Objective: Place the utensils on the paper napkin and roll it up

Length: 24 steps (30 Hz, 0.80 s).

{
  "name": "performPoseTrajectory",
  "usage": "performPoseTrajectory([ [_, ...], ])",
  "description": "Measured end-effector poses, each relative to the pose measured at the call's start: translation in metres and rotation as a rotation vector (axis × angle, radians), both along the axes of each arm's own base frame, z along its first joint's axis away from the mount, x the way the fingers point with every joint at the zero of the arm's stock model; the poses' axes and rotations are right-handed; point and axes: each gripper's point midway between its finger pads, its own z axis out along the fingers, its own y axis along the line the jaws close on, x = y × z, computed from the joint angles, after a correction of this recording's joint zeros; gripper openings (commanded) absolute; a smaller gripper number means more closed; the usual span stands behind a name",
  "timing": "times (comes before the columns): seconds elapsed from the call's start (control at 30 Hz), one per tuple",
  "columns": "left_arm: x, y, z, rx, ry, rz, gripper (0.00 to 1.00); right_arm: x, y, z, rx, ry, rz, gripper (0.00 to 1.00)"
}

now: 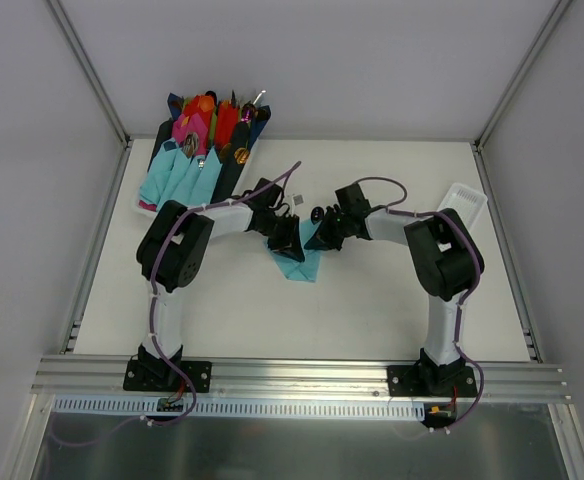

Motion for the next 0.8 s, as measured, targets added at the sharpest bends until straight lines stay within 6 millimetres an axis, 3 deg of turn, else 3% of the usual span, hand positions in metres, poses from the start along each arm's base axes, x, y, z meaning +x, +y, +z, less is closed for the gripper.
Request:
performPoseTrajectory([
  [0.1, 0.003, 0.004, -0.001, 0.001, 0.004, 0.015, 0.14, 0.0, 0.0, 0.0, 0.008, -0.002, -0.007, 0.04],
  [0.2, 0.003, 0.007, -0.003, 0.002, 0.009, 0.022, 0.13, 0.0, 0.001, 0.001, 0.017, -0.003, -0.006, 0.21],
  [0.33, 0.003, 0.009, -0.005, -0.003, 0.012, 0.025, 0.13, 0.0, 0.004, 0.005, 0.033, -0.013, 0.005, 0.26],
  [0.57, 0.003, 0.012, -0.005, -0.008, 0.004, 0.008, 0.12, 0.004, -0.001, 0.01, 0.017, -0.021, 0.035, 0.24],
  [0.8, -0.001, 0.014, -0.006, -0.006, -0.001, -0.017, 0.11, 0.025, -0.013, 0.023, 0.016, -0.064, 0.034, 0.18],
])
